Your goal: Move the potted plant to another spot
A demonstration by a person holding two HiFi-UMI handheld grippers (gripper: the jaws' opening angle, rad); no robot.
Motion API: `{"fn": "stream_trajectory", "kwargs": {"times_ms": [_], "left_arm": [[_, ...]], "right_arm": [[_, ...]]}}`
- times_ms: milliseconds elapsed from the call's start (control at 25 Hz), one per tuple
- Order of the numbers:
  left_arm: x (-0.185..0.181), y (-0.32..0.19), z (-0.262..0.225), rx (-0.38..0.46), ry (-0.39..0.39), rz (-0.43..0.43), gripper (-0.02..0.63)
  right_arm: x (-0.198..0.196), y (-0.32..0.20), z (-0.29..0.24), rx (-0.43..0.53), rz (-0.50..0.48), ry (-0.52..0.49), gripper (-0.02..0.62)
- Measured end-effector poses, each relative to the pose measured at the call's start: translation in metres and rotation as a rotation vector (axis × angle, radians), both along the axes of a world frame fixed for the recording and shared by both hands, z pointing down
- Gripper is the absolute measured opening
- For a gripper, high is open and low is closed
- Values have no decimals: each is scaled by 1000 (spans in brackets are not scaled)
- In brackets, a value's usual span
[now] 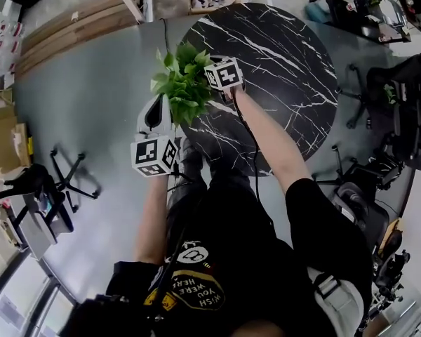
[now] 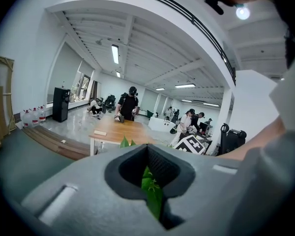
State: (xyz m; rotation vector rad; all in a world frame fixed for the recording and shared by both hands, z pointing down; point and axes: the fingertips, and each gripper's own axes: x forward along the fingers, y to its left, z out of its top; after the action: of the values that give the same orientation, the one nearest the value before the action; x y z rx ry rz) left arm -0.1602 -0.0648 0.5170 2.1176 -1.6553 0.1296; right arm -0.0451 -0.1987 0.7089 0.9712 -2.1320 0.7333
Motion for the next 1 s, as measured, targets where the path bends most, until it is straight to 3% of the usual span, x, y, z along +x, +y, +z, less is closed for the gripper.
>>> {"fn": "stream_trajectory", "kwargs": {"times_ms": [360, 1000], "left_arm": [[-11, 28, -5, -9, -8, 88, 3], [4, 52, -3, -28, -5, 61, 2]], "right_arm": [[1, 13, -1, 31, 42, -9, 27], [25, 22, -9, 20, 118, -143, 91]]}}
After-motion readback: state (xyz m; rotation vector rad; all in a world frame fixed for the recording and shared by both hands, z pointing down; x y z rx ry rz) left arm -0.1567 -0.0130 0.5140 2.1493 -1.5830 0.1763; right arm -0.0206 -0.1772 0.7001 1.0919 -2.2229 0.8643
